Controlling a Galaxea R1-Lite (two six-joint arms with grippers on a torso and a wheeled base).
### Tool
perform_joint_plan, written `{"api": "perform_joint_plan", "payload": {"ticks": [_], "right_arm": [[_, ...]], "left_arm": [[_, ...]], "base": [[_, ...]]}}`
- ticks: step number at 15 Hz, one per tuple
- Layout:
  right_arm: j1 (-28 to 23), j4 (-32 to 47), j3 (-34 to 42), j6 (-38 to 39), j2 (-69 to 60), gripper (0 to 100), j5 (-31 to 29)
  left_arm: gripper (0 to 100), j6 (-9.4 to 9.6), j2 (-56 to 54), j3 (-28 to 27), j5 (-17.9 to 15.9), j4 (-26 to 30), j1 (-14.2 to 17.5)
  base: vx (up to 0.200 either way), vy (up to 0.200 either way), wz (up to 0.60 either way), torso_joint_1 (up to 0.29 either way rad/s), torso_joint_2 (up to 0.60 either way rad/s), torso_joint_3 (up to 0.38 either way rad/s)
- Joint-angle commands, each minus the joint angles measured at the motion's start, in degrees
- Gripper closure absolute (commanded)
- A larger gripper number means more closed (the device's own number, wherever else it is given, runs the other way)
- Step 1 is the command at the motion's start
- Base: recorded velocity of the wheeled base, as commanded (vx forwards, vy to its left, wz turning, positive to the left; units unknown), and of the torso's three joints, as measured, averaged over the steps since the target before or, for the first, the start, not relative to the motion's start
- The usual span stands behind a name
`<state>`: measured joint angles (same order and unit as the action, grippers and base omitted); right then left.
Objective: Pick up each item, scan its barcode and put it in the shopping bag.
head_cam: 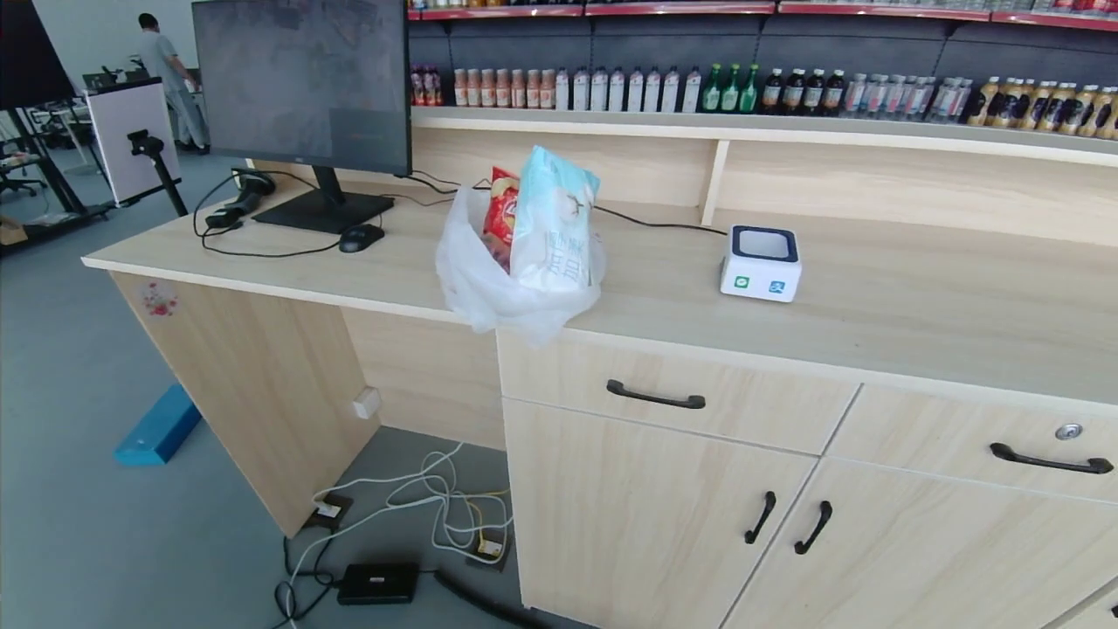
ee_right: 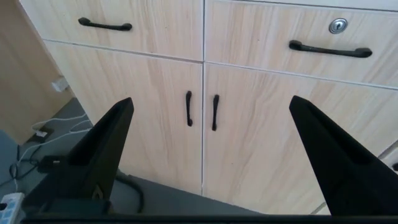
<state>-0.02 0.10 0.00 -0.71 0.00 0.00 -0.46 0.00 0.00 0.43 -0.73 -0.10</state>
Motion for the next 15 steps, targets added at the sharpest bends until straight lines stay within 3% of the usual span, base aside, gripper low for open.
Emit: {"api": "perform_joint_plan", "payload": {"ticks": [1, 15], "right_arm": [[0.0, 0.0, 0.0, -0.2, 0.0, 0, 0.0], [0.0, 0.0, 0.0, -1.0, 0.0, 0, 0.0]], "left_arm": [[100, 0.11, 0.0, 0.0, 0.0, -0.1, 0.0], [100, 0.02, 0.0, 0.0, 0.0, -0.1, 0.1]], "base": [[0.0, -0.2, -0.6, 0.012, 0.01, 0.002], [0.0, -0.2, 0.0, 0.002, 0.0, 0.003]]}}
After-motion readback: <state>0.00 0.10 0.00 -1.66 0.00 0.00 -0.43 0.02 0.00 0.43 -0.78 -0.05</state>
